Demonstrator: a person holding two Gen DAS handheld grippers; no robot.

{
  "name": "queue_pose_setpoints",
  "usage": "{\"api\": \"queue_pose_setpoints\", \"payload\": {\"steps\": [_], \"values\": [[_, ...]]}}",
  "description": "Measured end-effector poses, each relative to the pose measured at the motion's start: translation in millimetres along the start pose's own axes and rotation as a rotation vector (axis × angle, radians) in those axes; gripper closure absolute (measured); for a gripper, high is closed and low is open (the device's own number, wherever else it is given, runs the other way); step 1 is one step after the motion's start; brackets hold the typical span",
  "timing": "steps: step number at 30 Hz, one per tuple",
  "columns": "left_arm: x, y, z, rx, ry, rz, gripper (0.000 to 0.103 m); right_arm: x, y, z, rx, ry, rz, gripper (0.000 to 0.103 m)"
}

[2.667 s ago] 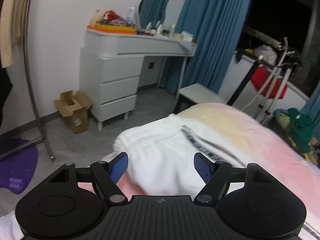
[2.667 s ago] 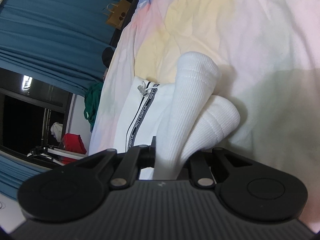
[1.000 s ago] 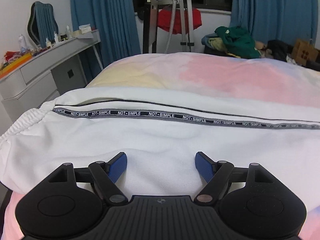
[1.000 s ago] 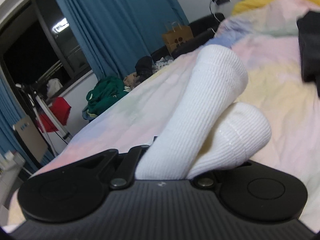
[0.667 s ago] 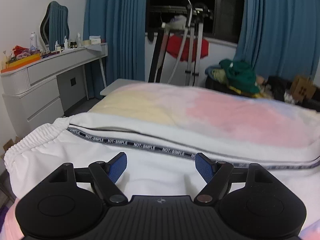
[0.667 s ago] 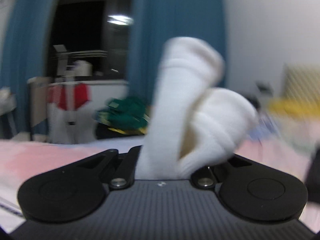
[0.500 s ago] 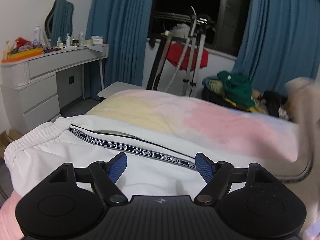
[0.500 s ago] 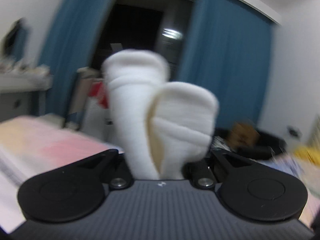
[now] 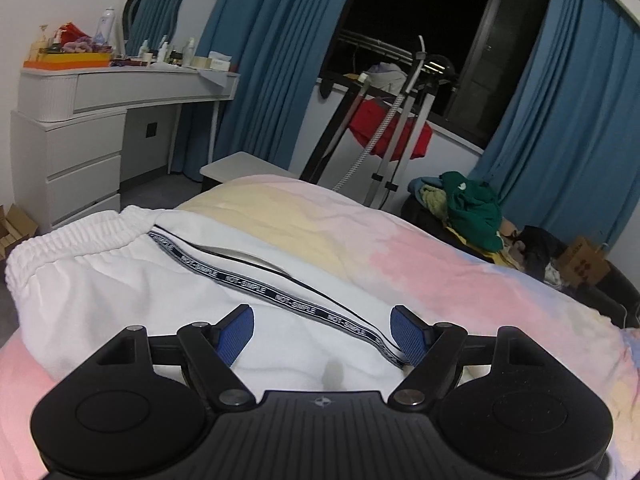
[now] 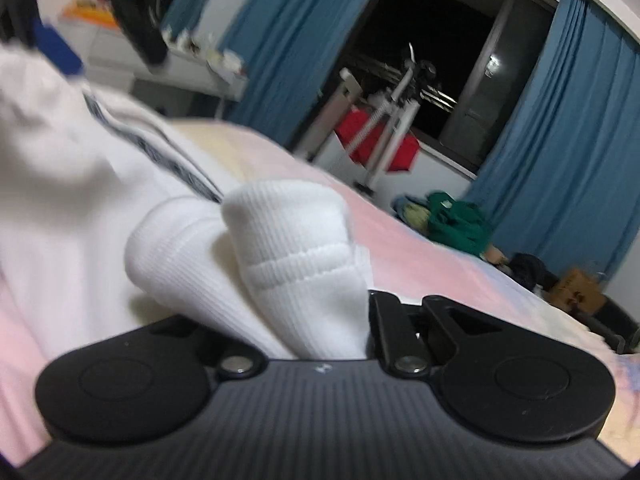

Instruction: Fold clothes

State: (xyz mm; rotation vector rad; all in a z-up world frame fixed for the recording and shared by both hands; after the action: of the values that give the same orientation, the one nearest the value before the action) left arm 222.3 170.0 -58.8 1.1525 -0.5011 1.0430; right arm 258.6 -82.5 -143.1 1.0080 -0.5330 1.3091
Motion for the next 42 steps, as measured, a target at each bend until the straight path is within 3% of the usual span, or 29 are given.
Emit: {"api": "queue_pose_setpoints", "payload": {"steps": [2,6,8,11,13,15,19,22,25,28,32,37,42], "values": [[-4.1,-1.9,4.5,-0.008,-0.015,-0.008,0.026,-3.9,-6.0,-14.1,0.061,-0.010,-0.033,0.090],[-10.6,-6.6,9.5,-0.047,-0.017,-0.033,0.026,-4.6,-5.6,-20.2,0.089,-0.015,-0.033,0.087],[-13.0,-8.3,11.9,-0.078,-0.009,-0.047,0.026,0.5,0.3,-14.0,0.135,-0.067,-0.036,0.080],[-17.4,-9.9,17.2,-0.128,-0.010,-0.070,0.026,3.1,9.1,-6.5,0.226,-0.111,-0.095,0.063],[-22.2,-9.6,21.6,-0.168,-0.006,-0.090,0.026,3.0,16.9,0.4,0.297,-0.150,-0.123,0.033],[-26.5,-9.2,28.2,-0.203,-0.016,-0.105,0.026,-0.3,31.6,10.1,0.389,-0.199,-0.144,0.019],[-41.3,-8.8,43.3,-0.244,-0.074,-0.142,0.026,-5.9,75.6,38.6,0.471,-0.247,-0.146,0.019],[-53.8,-7.4,55.0,-0.272,-0.129,-0.166,0.026,-16.5,96.7,87.6,0.426,-0.437,-0.165,0.020],[-64.0,-2.8,69.3,-0.298,-0.195,-0.165,0.026,-55.0,101.7,157.9,0.356,-0.860,-0.161,0.020],[-72.4,9.3,88.4,-0.341,-0.275,-0.139,0.026,-114.9,97.7,207.6,0.300,-1.317,-0.184,0.018],[-97.7,39.3,121.7,-0.438,-0.427,-0.098,0.026,-168.1,91.9,226.0,0.257,-1.599,-0.254,0.025],[-161.1,46.9,155.4,-0.551,-0.425,-0.261,0.027,-192.8,84.5,215.0,0.323,-1.826,-0.286,0.038],[-210.6,30.5,191.9,-0.479,-0.605,-0.235,0.030,-197.5,69.0,198.5,0.373,-1.925,-0.298,0.056]]}}
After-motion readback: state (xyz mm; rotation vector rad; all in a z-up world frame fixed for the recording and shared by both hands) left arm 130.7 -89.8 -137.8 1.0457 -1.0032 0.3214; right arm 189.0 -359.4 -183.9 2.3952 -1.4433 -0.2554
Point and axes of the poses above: each gripper's, at about its wrist camera, not at the fingertips, and y roughly against the way its jaws point, z to its right, x to its top, the point moved 6 cm from there along -y, roughly the way its jaws point, and after that the axes turned 6 degrees about y, right-handed, at the moved point
